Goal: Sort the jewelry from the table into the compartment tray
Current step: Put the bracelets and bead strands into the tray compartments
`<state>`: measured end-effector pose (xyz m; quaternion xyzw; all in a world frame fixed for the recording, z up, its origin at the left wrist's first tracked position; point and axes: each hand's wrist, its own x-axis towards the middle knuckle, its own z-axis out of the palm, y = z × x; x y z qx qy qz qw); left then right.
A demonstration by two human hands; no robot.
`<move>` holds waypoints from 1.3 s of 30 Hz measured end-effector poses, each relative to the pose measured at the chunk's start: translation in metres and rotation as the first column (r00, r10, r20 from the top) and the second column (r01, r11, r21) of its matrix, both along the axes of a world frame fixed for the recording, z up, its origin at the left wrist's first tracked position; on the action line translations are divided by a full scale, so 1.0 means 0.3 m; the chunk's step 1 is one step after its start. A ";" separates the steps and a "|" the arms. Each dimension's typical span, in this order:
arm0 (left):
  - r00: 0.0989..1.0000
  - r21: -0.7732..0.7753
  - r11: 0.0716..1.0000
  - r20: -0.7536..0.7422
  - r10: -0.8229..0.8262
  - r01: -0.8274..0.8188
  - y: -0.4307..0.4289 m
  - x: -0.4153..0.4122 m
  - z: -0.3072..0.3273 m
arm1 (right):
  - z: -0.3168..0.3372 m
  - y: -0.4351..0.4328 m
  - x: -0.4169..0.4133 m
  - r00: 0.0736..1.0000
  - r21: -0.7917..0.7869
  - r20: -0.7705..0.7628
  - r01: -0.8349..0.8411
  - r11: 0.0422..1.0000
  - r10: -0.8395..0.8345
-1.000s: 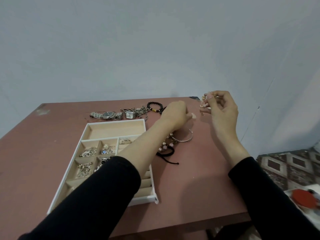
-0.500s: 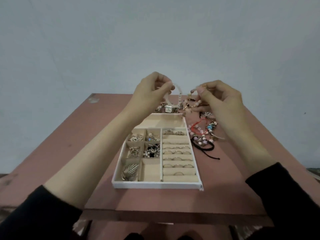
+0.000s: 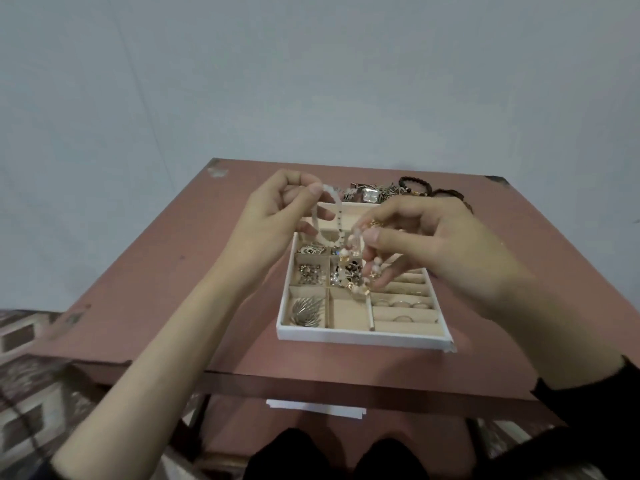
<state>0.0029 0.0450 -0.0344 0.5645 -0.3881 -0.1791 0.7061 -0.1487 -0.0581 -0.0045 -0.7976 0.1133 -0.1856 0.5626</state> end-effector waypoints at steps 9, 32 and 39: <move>0.962 -0.178 0.984 -0.270 -0.045 -0.004 0.025 0.002 -0.023 | -0.001 0.049 -0.010 0.996 -0.039 -0.081 0.045 0.998 -0.048; 0.842 -0.263 0.965 -0.524 -0.129 -0.016 0.009 0.049 -0.048 | 0.009 -0.040 0.175 0.958 -0.190 -0.017 0.276 0.942 -0.285; 0.842 -0.260 0.966 -0.520 -0.142 0.002 0.013 0.051 -0.046 | -0.026 -0.054 0.203 0.912 -0.475 -0.008 0.357 0.805 -0.409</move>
